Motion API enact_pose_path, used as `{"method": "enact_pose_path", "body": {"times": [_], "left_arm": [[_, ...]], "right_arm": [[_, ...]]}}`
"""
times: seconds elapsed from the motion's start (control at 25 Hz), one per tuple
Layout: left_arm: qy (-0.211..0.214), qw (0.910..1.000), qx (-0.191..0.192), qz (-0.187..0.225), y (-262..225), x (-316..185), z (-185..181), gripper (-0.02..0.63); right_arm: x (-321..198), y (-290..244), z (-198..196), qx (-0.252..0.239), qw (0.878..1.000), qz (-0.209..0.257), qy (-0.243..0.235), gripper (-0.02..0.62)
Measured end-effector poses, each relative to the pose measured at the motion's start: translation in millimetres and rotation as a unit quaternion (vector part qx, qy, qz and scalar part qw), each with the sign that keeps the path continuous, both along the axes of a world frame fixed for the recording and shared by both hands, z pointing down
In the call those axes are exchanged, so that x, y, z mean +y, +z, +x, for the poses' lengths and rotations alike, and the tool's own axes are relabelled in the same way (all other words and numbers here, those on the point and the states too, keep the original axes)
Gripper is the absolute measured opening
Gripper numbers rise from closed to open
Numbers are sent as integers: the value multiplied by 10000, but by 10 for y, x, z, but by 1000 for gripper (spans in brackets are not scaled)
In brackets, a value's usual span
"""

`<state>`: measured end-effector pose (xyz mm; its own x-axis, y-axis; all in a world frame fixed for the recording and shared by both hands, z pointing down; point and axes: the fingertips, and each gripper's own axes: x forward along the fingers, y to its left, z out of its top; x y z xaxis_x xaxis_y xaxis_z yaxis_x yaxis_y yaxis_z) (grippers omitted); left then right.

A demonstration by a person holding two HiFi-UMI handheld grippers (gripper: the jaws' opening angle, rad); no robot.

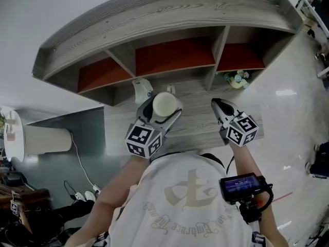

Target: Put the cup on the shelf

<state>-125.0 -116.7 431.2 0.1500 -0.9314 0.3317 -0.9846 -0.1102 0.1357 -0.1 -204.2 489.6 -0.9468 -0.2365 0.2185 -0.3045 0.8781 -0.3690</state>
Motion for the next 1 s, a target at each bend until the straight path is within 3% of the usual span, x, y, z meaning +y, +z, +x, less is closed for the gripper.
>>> {"method": "enact_pose_path", "body": {"times": [0.52,1.0], "left_arm": [[-351,9977,-153,565,-886,-400,-91,422],[-1037,9911,-625,546,-995,-1041,-428,422]], "right_arm": [[-166,56,-150,-167,9991,-181,-345,3],[-198,87,-57,-197,9979,-350,-514,4]]}}
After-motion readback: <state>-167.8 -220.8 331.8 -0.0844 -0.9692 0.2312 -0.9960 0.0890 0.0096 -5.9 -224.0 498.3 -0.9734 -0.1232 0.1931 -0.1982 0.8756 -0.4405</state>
